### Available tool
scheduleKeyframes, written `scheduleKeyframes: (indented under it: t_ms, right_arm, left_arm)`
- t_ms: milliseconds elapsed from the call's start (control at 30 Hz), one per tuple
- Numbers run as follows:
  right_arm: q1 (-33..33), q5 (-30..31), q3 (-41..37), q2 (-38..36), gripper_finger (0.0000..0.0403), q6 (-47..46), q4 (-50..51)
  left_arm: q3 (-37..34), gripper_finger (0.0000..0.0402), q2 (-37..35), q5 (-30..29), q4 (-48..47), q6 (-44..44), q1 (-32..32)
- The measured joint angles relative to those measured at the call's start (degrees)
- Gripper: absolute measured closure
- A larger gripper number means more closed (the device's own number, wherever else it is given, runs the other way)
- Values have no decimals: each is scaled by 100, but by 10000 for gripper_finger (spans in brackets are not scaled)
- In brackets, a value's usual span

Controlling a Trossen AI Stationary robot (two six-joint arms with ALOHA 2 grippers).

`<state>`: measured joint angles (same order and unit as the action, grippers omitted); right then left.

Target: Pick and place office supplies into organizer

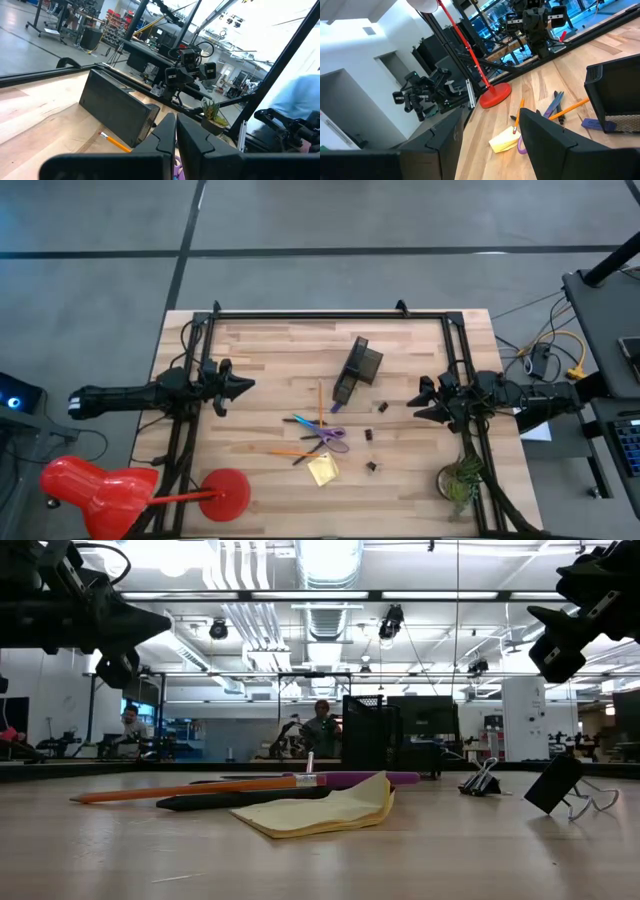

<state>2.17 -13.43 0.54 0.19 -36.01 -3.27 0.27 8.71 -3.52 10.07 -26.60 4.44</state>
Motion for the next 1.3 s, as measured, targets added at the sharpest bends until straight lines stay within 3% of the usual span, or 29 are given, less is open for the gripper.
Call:
scheduleKeyframes:
  t_ms: [600, 700, 833, 1133, 1300]
  right_arm:
    - [-6, 59, 0, -1, 220, 25, -38]
    - [-6, 575, 0, 0, 220, -147, -168]
    - [-7, 856, 0, 2, 220, -1358, -359]
    - [-8, 2132, 0, 2, 220, -2378, -511]
    - [9, 3692, 0, 262, 220, -2527, -609]
  left_arm:
    - [0, 402, 0, 1, 0, 0, 0]
    - [0, 402, 0, 1, 0, 0, -1]
    - [0, 402, 0, 1, 0, 1, -1]
    - [0, 402, 0, 0, 0, 0, 0]
    - [0, 402, 0, 0, 0, 1, 1]
